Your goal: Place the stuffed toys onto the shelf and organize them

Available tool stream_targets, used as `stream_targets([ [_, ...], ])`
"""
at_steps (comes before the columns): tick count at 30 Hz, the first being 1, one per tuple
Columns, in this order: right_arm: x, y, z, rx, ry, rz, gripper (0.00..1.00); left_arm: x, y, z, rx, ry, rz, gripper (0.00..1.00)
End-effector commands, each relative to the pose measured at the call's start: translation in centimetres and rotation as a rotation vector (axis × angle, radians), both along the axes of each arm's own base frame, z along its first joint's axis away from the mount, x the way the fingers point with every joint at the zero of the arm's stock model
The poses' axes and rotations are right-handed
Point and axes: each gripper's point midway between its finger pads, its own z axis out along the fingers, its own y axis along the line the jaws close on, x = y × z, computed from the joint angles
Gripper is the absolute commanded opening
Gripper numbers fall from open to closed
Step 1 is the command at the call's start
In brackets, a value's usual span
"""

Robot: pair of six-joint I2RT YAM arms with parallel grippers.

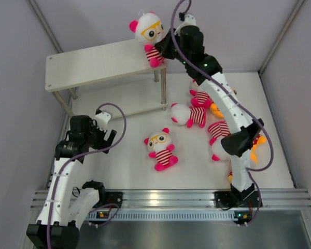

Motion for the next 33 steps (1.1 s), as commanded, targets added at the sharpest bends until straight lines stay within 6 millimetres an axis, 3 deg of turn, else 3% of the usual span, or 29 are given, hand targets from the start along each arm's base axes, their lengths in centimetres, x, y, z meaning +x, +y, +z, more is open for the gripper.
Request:
stream_targets([
  [1,-1.9,2.3,6.2,0.181,-0.116,0.04,0.0,0.2,-0.3,0.6,-0.015,-0.015,-0.009,0.98],
  [8,-1.1,3.9,2.1,0.148,-0.02,-0.009,0.0,0.1,-0.4,0.6,-0.016,-0.019,-0.018,0.98],
  [13,-1.5,4.8,1.1,0.142,0.002,-0.001,0.0,0.1,-0.5,0.7,-0.017,-0.021,-0.022,0.98],
  [17,-1.4,5.1,0.3,0.126,0.015,-0.008,0.18,0.1,-0.4,0.6,-0.016,-0.02,-0.02,0.98],
  [18,-1.5,4.9,0.6,0.13,0.01,-0.009,0.31,0.1,-0.4,0.6,-0.016,-0.02,-0.023,0.98],
  [21,-1.6,4.7,0.8,0.125,0.002,-0.012,0.53,0.0,-0.4,0.4,-0.014,-0.016,-0.023,0.98],
  [29,-2.3,4.1,2.0,0.115,-0.034,-0.012,0.64,-0.1,-0.6,0.4,-0.018,-0.016,-0.035,0.98],
  [33,-4.2,3.0,5.8,0.142,-0.116,-0.016,0.72,0.0,-0.7,0.6,-0.023,-0.022,-0.04,0.98],
])
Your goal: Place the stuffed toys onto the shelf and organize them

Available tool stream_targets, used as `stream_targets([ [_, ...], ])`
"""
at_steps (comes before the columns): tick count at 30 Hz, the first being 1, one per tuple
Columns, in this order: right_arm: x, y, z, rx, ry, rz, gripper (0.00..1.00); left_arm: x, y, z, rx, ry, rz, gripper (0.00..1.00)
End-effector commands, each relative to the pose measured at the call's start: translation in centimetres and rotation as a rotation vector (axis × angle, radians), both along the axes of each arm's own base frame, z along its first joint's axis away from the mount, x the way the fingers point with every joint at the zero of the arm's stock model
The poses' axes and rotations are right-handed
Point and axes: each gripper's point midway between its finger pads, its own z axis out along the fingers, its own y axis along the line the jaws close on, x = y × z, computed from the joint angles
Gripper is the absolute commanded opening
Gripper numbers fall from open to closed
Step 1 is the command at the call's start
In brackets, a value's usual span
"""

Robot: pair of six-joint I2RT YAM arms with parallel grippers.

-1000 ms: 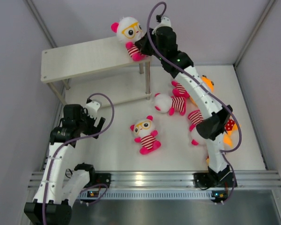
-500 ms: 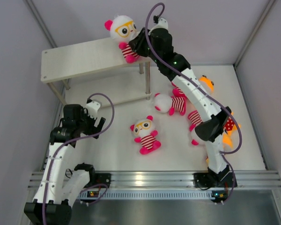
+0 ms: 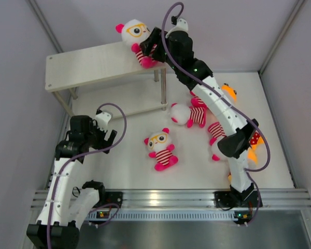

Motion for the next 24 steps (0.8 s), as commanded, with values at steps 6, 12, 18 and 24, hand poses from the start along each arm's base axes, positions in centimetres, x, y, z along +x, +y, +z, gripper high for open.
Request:
stream_targets([
  [6,-5.8,-2.2,11.3,0.091,-0.258,0.009,0.77,0.2,-0.4,0.7,-0.01,-0.023,-0.024,0.98],
  [12,-6.2,-2.8,10.9,0.026,-0.275,0.012,0.75,0.3,-0.5,1.3,-0.017,-0.034,-0.027,0.98],
  [18,-3.4,-6.1,6.5,-0.078,-0.176,0.021,0.71,0.5,-2.2,4.9,-0.085,-0.097,-0.098,0.96],
  [24,-1.8,-5.0,2.5,-0.052,-0.116,0.232,0.8,1.0,-3.9,7.4,-0.166,-0.126,-0.152,0.96],
])
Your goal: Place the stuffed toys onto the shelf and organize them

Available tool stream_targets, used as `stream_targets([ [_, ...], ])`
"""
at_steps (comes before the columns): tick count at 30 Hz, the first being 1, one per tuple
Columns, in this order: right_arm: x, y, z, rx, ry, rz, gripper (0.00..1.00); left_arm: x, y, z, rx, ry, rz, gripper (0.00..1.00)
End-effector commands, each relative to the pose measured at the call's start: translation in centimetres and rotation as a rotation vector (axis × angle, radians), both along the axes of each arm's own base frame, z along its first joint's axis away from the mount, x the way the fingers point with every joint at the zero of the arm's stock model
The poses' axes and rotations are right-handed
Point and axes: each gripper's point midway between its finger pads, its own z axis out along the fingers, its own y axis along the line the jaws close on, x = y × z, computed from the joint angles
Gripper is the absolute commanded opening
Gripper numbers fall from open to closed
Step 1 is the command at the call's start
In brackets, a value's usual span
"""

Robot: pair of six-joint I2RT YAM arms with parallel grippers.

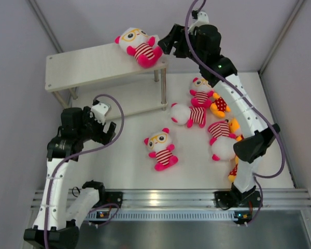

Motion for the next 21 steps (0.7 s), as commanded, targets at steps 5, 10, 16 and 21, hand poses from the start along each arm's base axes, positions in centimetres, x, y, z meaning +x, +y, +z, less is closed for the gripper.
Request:
stream_targets([
  [5,-0.9,3.1,-0.1,0.063,-0.03,0.234,0.82,0.1,-0.2,-0.6,-0.007,0.023,-0.008,0.96],
  [10,0.7,3.1,-1.4,0.098,0.019,0.189,0.72,-0.2,0.1,-1.2,0.012,0.028,-0.001,0.97],
  [16,1.9,2.9,-3.0,0.131,0.068,0.135,0.49,-0.2,0.2,-1.4,0.018,0.03,-0.004,0.97],
  [21,2.2,3.3,-3.4,0.166,0.093,0.124,0.33,-0.2,0.3,-1.7,0.026,0.038,-0.002,0.97],
])
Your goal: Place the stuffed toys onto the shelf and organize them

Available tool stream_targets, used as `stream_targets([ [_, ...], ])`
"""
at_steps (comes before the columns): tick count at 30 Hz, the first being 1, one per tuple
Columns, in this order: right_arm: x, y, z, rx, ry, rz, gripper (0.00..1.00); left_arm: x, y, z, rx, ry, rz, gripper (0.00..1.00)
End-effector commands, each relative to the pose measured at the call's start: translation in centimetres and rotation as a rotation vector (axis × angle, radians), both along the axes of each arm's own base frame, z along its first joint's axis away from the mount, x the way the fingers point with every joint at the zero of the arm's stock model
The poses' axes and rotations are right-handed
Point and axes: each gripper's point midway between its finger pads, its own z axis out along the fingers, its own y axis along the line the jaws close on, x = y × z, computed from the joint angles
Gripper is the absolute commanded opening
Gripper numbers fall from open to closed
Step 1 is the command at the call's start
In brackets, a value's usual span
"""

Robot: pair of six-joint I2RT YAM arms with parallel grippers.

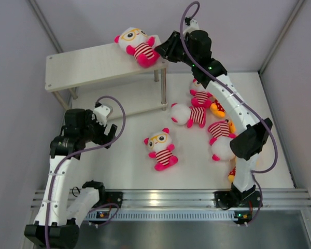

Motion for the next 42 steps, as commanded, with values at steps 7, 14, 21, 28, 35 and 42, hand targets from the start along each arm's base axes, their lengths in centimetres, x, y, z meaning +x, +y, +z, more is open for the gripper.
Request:
stream_targets([
  [7,0.5,-1.9,1.4,0.096,-0.027,-0.15,0.0,-0.1,0.3,-0.1,0.019,-0.017,-0.002,0.97],
  [14,-0.9,-4.9,2.2,0.118,-0.039,-0.322,0.0,-0.2,0.4,-0.3,0.025,-0.017,-0.001,0.97],
  [21,-1.0,-3.4,4.0,0.05,-0.105,-0.27,0.0,-0.3,0.5,-0.4,0.03,-0.018,0.003,0.98],
  [28,-1.1,-4.1,3.2,0.063,-0.076,-0.346,0.0,-0.3,0.5,-0.4,0.029,-0.017,0.006,0.98],
  [35,-1.6,-4.5,2.4,0.116,-0.049,-0.431,0.0,-0.3,0.5,-0.5,0.03,-0.017,0.007,0.98],
  [42,-2.3,-3.8,3.5,0.109,-0.096,-0.459,0.0,-0.4,0.7,-0.5,0.038,-0.018,0.014,0.98],
])
